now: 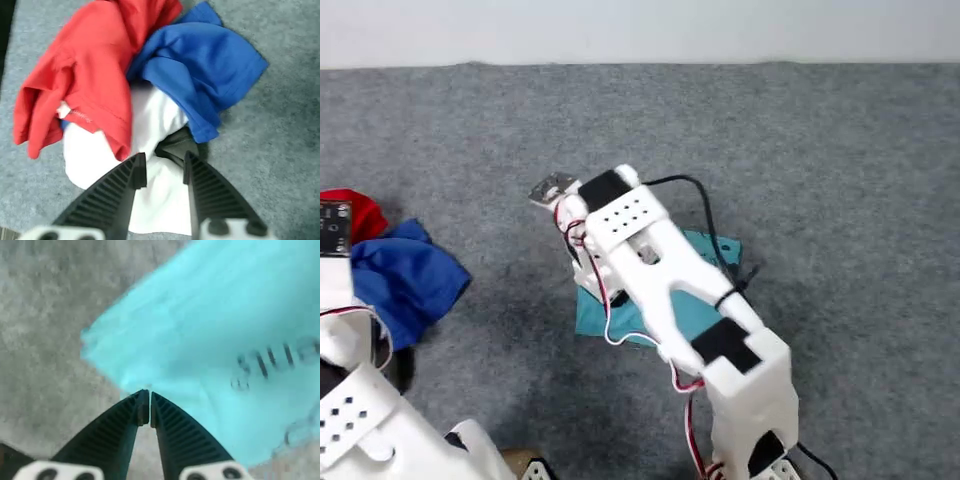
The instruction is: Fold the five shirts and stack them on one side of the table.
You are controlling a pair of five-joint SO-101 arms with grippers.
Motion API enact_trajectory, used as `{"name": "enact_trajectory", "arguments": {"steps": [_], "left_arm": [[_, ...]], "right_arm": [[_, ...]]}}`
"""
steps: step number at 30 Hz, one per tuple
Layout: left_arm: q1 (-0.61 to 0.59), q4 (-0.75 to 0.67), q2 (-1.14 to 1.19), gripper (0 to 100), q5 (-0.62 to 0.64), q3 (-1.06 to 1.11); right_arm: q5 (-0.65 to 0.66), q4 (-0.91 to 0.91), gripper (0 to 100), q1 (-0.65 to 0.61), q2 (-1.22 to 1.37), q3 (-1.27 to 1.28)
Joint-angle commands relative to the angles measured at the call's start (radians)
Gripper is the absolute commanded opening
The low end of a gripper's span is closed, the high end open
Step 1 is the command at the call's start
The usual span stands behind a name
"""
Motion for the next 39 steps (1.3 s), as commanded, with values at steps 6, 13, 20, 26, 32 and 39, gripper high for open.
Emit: {"name": "enact_trajectory", "arguments": {"steps": [6,13,20,26,32,39], "left_arm": [[0.015,-0.008,-0.020,14,-0.005,-0.004],[0.015,-0.008,-0.020,14,-0.005,-0.004],[0.020,-0.011,-0.020,14,-0.005,-0.002],[0.020,-0.014,-0.020,14,-0.005,-0.001],[0.018,-0.009,-0.020,14,-0.005,-0.001],[0.020,-0.009,-0.020,14,-0.005,-0.001]], "right_arm": [[-0.012,-0.073,0.9,-0.197,0.120,-0.054],[-0.012,0.019,0.9,-0.120,0.042,-0.126],[-0.011,0.116,0.9,0.091,-0.044,-0.229],[-0.011,0.059,0.9,0.289,0.031,-0.224],[0.018,-0.044,0.9,0.444,0.176,-0.226],[0.018,0.088,0.9,0.415,0.166,-0.330]]}}
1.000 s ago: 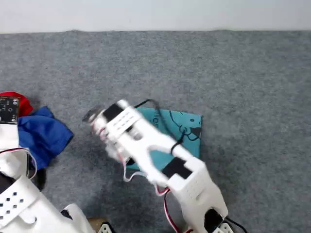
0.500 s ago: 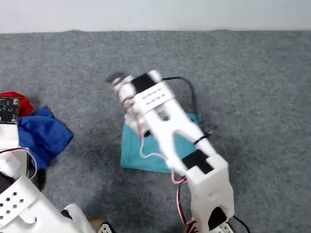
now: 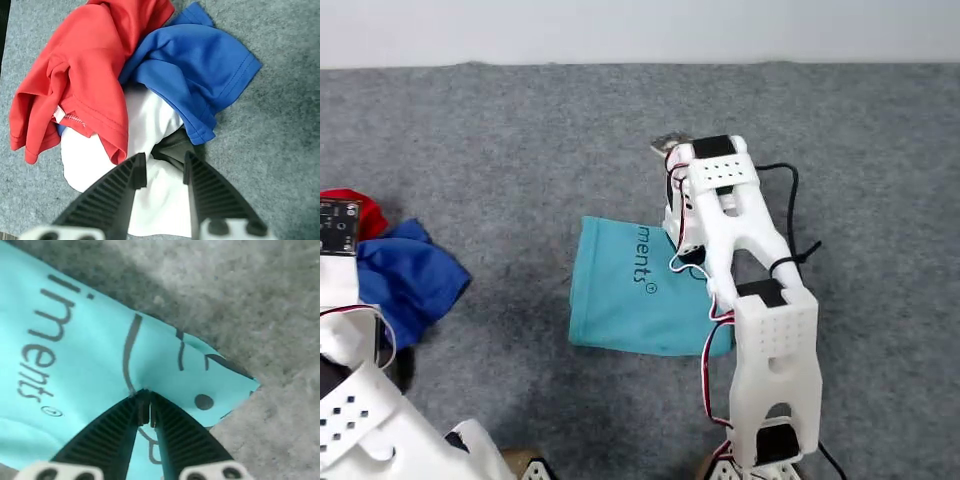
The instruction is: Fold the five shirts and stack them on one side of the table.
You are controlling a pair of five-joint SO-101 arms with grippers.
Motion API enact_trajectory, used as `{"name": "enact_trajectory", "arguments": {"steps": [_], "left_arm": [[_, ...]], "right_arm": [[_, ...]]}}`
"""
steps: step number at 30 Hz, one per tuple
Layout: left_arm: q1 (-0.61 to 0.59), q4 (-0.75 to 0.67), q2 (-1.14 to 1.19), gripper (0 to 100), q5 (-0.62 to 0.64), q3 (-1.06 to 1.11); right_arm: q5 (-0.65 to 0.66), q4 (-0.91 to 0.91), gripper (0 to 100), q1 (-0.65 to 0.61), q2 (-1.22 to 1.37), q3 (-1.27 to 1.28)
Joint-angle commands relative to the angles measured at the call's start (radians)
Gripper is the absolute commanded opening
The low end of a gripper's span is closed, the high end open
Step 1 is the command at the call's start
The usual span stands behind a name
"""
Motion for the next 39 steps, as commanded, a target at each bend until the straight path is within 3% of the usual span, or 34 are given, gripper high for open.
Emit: {"name": "enact_trajectory", "arguments": {"steps": [1,6,17,19,22,26,33,39], "left_arm": [[0.009,-0.008,-0.020,14,-0.005,-0.002],[0.003,-0.006,-0.020,14,-0.005,-0.008],[0.002,0.026,-0.018,14,-0.005,-0.007],[-0.006,0.003,-0.020,14,-0.005,-0.008],[-0.040,-0.023,-0.020,14,-0.005,-0.019],[-0.068,-0.048,-0.018,14,-0.006,-0.070],[-0.068,-0.063,-0.018,14,-0.006,-0.125],[-0.068,-0.060,-0.018,14,-0.006,-0.124]], "right_arm": [[-0.015,0.114,0.9,-0.015,-0.088,-0.121],[-0.092,0.122,0.9,0.030,-0.277,-0.035],[-0.100,0.117,1.0,0.033,-0.720,0.559],[-0.101,0.116,2.8,0.035,-0.743,0.612],[-0.114,0.074,14.3,0.027,-0.746,0.651],[-0.256,-0.010,27.2,0.035,-0.754,0.651],[-0.330,-0.128,27.6,-0.021,-0.746,0.727],[-0.328,-0.292,27.6,-0.036,-0.763,1.002]]}}
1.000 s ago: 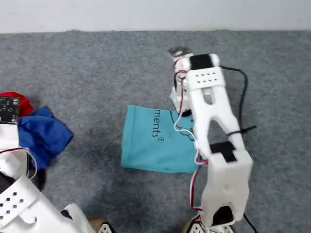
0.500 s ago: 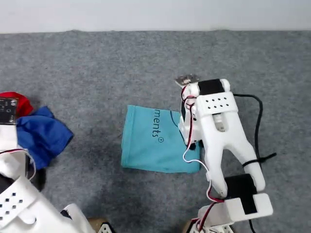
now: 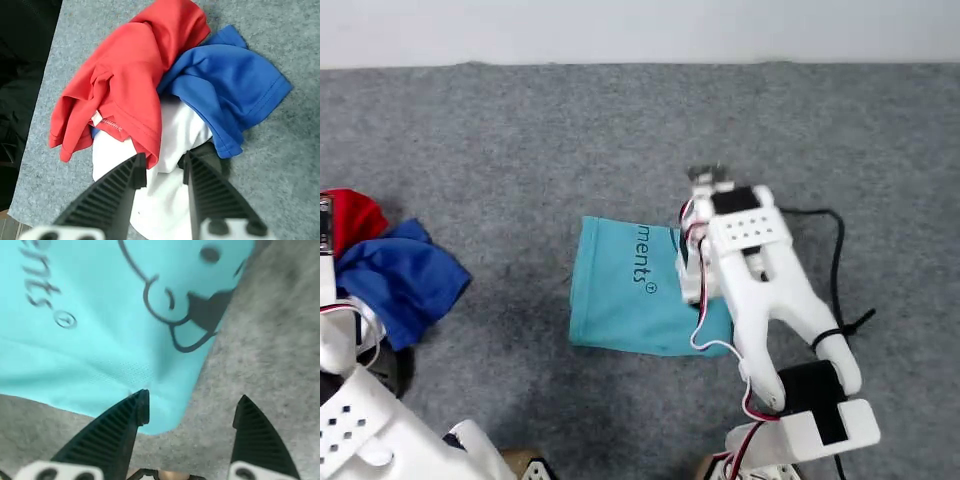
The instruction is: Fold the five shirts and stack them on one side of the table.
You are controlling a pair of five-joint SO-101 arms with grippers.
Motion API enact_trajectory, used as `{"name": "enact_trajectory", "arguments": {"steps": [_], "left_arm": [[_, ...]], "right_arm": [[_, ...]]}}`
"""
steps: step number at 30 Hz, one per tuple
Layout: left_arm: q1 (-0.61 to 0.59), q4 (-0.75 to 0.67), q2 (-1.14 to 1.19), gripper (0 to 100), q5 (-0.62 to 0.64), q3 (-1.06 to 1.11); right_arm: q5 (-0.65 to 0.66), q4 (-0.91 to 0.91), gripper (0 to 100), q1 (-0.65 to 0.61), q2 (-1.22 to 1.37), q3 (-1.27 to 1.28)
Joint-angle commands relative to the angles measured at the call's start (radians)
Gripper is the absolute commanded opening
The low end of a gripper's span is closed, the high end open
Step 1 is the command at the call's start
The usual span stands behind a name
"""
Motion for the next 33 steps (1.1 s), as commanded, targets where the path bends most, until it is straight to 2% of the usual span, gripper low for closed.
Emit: {"name": "enact_trajectory", "arguments": {"steps": [1,6,13,15,20,22,26,29,33], "left_arm": [[-0.008,-0.020,-0.017,14,-0.006,-0.044],[-0.008,-0.023,-0.012,14,-0.006,-0.042],[-0.008,-0.020,-0.011,14,-0.006,-0.041],[-0.008,-0.018,-0.011,14,-0.006,-0.041],[-0.008,-0.017,-0.012,14,-0.006,-0.041],[-0.008,-0.017,-0.012,14,-0.006,-0.041],[-0.008,-0.017,-0.012,14,-0.006,-0.041],[-0.008,-0.017,-0.012,14,-0.006,-0.041],[-0.008,-0.015,-0.018,14,-0.006,-0.041]], "right_arm": [[-0.002,-0.101,27.6,-0.005,-0.070,0.129],[0.061,-0.217,27.5,-0.035,-0.081,0.226],[0.054,-0.414,26.7,-0.104,-0.042,0.328],[0.054,-0.424,21.4,-0.108,-0.004,0.318],[0.061,-0.371,0.1,-0.104,0.081,0.230],[0.061,-0.358,2.5,-0.094,0.093,0.226],[0.064,-0.357,1.0,-0.047,0.082,0.219],[0.172,-0.349,1.0,0.021,0.031,0.224],[0.457,-0.381,1.0,0.159,-0.030,0.204]]}}
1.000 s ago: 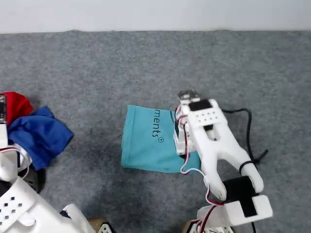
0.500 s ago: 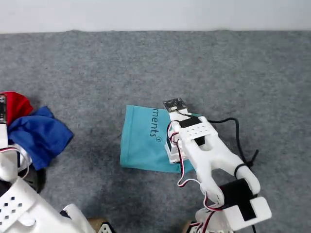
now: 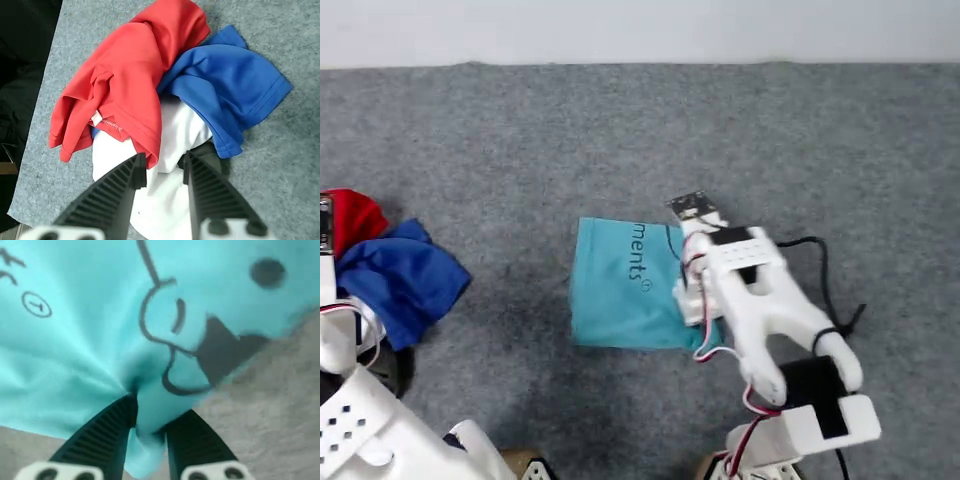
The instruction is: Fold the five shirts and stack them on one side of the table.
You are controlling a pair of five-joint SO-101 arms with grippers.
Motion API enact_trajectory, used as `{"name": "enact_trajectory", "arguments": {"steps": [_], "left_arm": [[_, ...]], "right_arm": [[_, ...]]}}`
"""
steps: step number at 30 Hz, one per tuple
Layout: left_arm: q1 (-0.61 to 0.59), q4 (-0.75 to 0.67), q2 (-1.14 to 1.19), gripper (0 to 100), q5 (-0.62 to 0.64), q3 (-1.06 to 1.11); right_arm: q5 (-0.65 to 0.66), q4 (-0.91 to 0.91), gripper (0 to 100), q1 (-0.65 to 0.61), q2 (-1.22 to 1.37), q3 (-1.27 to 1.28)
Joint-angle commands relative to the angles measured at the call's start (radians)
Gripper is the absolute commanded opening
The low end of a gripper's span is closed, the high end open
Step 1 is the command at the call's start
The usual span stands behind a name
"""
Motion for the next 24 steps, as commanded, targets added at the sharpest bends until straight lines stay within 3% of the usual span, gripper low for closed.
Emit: {"name": "enact_trajectory", "arguments": {"steps": [1,8,14,19,24], "left_arm": [[-0.008,-0.015,-0.018,14,-0.006,-0.041],[-0.006,-0.015,-0.018,14,-0.006,0.019],[-0.005,-0.015,-0.020,14,-0.006,0.021],[-0.002,-0.015,-0.020,14,-0.006,0.022],[-0.002,-0.015,-0.020,14,-0.006,0.019]], "right_arm": [[0.279,-0.044,1.0,0.136,-0.061,-0.054],[0.833,-0.084,1.0,0.252,0.021,-0.264],[1.053,-0.147,1.0,0.271,0.162,-0.454],[1.053,-0.209,2.4,0.266,0.242,-0.531],[0.713,-0.056,24.1,0.262,0.219,-0.637]]}}
